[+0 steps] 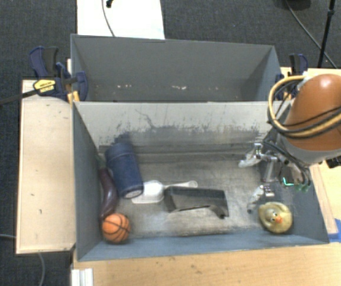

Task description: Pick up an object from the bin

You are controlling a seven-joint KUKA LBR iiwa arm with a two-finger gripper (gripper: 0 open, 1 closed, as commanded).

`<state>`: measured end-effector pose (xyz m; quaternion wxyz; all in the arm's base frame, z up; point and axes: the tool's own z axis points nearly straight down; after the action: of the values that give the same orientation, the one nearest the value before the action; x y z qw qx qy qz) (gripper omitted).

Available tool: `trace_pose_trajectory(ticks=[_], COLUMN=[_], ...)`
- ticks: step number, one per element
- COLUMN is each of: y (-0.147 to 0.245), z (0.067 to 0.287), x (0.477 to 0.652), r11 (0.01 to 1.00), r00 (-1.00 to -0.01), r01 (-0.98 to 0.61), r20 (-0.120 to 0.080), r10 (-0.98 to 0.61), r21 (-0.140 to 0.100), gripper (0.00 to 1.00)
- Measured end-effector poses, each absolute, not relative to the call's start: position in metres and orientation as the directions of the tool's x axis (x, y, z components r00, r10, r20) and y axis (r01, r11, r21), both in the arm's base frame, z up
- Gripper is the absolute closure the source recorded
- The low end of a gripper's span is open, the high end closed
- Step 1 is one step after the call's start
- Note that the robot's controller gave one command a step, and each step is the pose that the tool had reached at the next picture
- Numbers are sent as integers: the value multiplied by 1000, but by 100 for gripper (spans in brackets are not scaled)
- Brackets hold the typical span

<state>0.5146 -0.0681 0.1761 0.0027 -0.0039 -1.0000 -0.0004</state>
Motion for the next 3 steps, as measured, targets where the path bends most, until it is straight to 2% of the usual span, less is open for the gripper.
trace_pose_trajectory(ticks=[1,2,3], y=[-68,-42,9], z=[180,140,107], x=[516,514,516], r11=[1000,1000,1000], r00=[-1000,-1000,-1000], r01=[6,-19,14], r20=[-3,-12,2], r10=[6,-19,14], r21=[0,-3,0], gripper=[0,0,0])
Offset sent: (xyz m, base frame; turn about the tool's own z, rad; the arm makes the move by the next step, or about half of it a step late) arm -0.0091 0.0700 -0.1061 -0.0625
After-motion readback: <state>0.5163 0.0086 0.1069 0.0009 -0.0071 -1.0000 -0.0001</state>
